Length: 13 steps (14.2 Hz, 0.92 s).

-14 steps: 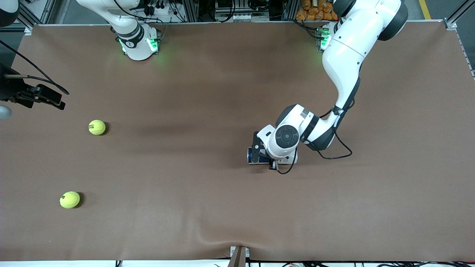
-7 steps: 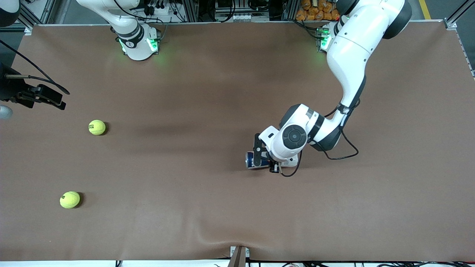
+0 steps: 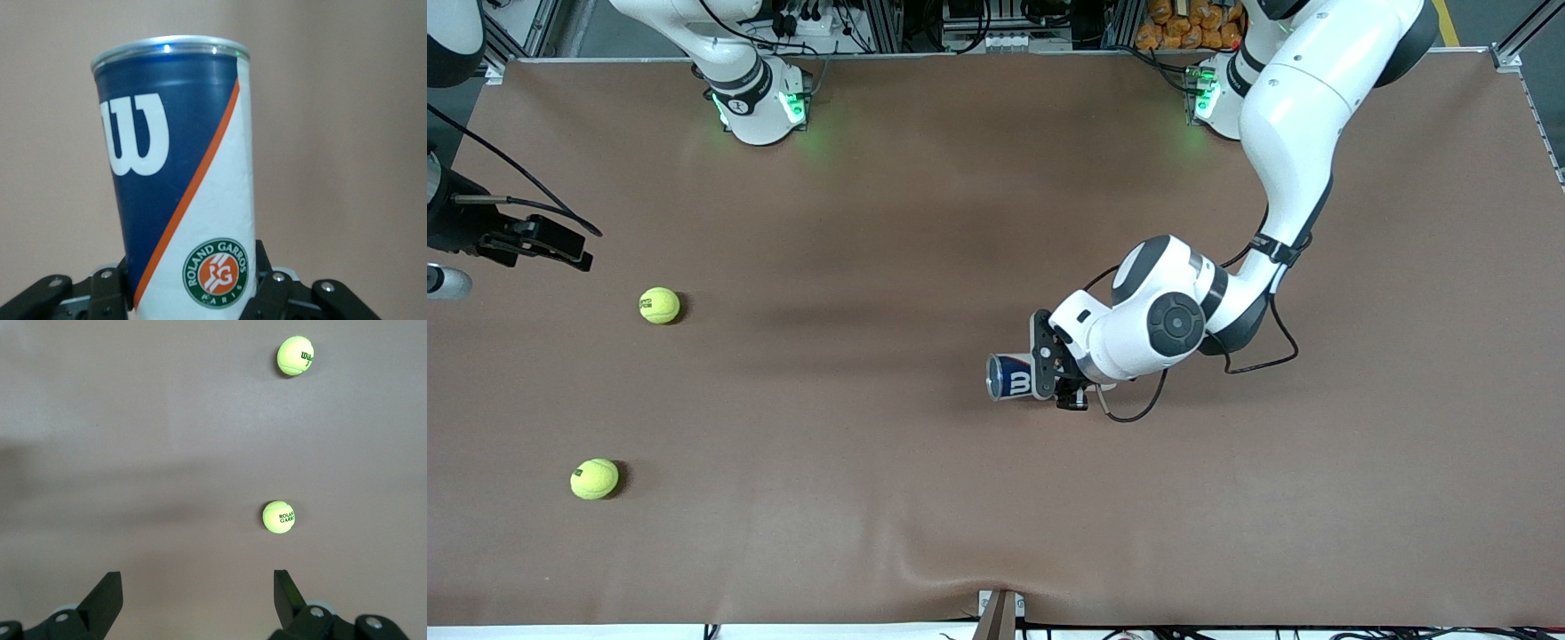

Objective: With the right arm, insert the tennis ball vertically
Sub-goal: 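Carry the can with the left gripper while the right gripper grasps a ball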

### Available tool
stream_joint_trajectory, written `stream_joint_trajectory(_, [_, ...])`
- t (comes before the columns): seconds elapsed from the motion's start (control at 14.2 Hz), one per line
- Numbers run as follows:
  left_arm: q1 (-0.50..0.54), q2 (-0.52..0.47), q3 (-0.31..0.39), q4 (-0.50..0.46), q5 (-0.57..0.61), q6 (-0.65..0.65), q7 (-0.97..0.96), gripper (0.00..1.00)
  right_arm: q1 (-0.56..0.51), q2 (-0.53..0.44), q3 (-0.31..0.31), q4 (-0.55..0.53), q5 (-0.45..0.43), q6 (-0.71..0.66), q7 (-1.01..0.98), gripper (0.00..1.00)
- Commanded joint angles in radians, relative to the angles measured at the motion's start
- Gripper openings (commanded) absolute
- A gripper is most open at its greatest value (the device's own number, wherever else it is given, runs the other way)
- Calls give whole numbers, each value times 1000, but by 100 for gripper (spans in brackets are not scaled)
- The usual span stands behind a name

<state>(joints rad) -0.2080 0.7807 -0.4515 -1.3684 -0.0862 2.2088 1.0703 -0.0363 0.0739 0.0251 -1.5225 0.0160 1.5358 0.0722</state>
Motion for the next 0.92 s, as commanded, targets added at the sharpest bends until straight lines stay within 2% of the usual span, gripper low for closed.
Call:
stream_joint_trajectory(0.0, [42, 0, -49, 3, -102, 76, 109, 64, -10, 42, 2, 16, -13, -5, 9, 100])
stream_joint_trajectory(0.14, [42, 11, -47, 3, -215, 104, 215, 64, -14, 107, 1, 25, -2, 6, 0, 100])
stream_joint_trajectory(0.28, [53, 15, -47, -1, -330, 146, 330, 64, -17, 124, 1, 25, 4, 7, -2, 100])
stream_joint_trajectory(0.56, [79, 55, -41, -5, -744, 150, 716, 65, -22, 236, 1, 21, 2, -5, 9, 100])
stream_joint_trajectory(0.85, [84, 117, -41, -4, -1042, 150, 960, 64, -39, 294, 1, 22, -2, -19, 0, 100])
